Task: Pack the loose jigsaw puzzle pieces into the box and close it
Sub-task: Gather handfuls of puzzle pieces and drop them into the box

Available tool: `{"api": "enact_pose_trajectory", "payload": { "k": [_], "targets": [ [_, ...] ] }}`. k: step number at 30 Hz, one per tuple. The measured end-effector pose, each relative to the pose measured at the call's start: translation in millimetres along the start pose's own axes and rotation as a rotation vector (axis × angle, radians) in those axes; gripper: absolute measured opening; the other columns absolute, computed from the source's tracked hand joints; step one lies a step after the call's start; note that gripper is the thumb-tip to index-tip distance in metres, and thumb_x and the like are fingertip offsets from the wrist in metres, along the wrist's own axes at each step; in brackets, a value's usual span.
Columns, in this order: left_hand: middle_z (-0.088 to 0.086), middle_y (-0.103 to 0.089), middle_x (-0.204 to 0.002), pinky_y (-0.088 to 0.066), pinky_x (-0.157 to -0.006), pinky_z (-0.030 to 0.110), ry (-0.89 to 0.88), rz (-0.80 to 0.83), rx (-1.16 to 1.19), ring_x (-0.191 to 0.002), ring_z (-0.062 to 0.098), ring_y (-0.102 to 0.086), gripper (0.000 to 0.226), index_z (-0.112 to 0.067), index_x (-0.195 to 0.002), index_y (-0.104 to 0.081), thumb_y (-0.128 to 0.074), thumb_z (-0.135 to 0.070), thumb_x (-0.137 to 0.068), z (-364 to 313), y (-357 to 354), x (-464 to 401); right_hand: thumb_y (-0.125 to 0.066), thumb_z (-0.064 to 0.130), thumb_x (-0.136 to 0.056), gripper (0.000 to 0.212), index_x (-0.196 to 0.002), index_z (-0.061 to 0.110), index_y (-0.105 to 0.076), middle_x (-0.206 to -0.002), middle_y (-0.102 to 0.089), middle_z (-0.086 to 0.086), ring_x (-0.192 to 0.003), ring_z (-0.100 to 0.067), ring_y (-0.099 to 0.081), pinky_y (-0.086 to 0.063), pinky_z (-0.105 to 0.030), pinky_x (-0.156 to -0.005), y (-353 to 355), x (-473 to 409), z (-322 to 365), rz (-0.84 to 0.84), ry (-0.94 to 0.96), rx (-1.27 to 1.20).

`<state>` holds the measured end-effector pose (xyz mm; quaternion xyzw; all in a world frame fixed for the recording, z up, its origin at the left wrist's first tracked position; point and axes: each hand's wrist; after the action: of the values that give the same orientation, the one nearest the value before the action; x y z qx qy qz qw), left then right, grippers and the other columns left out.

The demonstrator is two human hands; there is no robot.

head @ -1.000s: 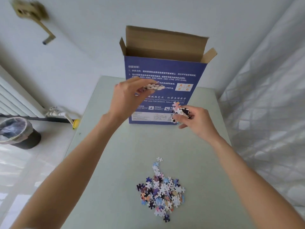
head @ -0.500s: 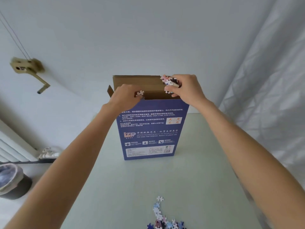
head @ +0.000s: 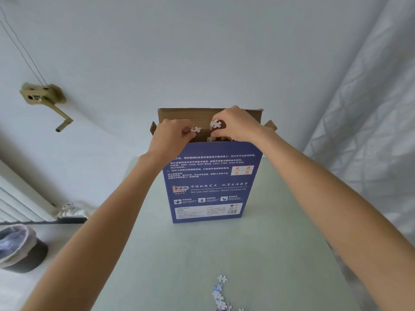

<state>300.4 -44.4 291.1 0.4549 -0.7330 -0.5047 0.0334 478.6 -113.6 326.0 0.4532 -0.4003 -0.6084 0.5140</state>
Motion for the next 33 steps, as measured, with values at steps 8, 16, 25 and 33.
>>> {"api": "enact_pose_trajectory", "payload": {
  "k": [8,16,25,33],
  "targets": [
    [-0.005,-0.072,-0.086,-0.052,-0.076,0.033,-0.074,-0.017,-0.091,-0.084,0.014,-0.066,0.016,-0.02,-0.099,-0.069,-0.062,-0.019,-0.085,-6,-1,3,-0.054,0.046,-0.089,0.03,-0.098,0.021,-0.068,-0.092,-0.067,0.0,-0.084,-0.02,-0.059,-0.047,-0.035,-0.072,-11,5,-7,-0.026,-0.031,0.016],
    [-0.008,-0.07,-0.082,-0.049,-0.055,0.024,-0.343,-0.394,-0.053,-0.075,0.011,-0.063,0.015,-0.021,-0.095,-0.07,-0.056,-0.02,-0.089,-5,-5,38,-0.053,0.022,-0.094,0.018,-0.1,0.014,-0.068,-0.096,-0.071,0.003,-0.08,-0.012,-0.066,-0.055,-0.031,-0.068,-41,57,6,-0.583,0.137,-0.226],
    [-0.009,-0.069,-0.085,-0.055,-0.063,0.028,-0.045,-0.01,0.132,-0.073,0.007,-0.061,0.019,-0.024,-0.098,-0.069,-0.056,-0.026,-0.084,17,-90,209,-0.059,0.012,-0.087,0.02,-0.105,0.014,-0.067,-0.102,-0.069,0.003,-0.085,-0.015,-0.066,-0.056,-0.039,-0.073,-203,231,4,-0.171,-0.163,-0.343],
    [0.003,-0.036,-0.142,-0.041,-0.101,0.038,0.282,0.891,-0.089,-0.129,0.023,-0.036,0.078,-0.028,-0.144,-0.029,-0.067,-0.049,-0.079,24,-154,327,-0.066,0.039,-0.082,0.077,-0.144,0.02,-0.025,-0.14,-0.031,-0.007,-0.128,-0.026,-0.031,-0.037,-0.036,-0.1,-272,348,10,0.432,-0.56,-0.202]
  ]
}}
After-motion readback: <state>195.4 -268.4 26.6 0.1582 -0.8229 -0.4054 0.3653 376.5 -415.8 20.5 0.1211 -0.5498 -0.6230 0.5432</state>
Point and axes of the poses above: each hand's wrist, its own x-axis away from the middle knuckle, its own y-axis out of the back of the hand, z = x × y
